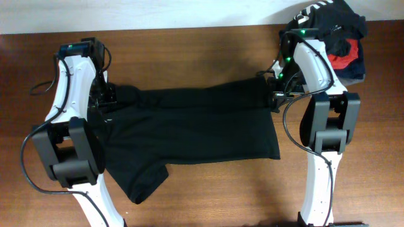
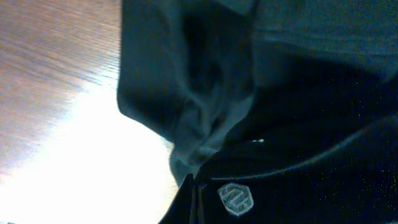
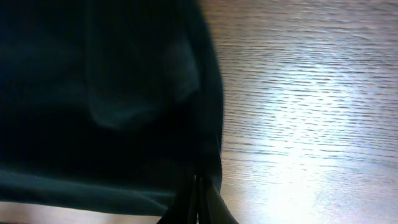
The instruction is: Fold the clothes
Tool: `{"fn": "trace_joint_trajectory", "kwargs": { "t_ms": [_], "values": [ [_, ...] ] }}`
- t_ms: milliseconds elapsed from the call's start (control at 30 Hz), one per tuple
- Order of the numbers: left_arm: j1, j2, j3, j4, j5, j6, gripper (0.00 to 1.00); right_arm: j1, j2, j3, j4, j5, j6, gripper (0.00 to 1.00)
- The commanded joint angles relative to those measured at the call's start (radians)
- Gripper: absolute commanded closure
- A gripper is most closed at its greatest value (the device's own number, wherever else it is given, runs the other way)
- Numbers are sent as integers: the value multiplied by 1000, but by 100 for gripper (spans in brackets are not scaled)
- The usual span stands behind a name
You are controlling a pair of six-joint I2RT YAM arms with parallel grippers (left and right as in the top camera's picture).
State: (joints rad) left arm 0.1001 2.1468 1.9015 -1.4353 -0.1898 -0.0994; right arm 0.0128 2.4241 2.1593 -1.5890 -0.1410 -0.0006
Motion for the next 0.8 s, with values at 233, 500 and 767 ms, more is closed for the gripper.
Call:
{"fn": "trace_joint_trajectory", "kwargs": {
  "t_ms": [233,500,767],
  "values": [
    [63,-21,-9,-4,-37,-12,99,28,-42,-3,0,-9,-3,96],
    [62,-21,-20,-9,-35,-12,53,27,-42,-3,4,-5,-3,67],
    [57,-31,45,-24,-35,-13,37,6,-47,134,-29,-32,8,65]
  ]
}}
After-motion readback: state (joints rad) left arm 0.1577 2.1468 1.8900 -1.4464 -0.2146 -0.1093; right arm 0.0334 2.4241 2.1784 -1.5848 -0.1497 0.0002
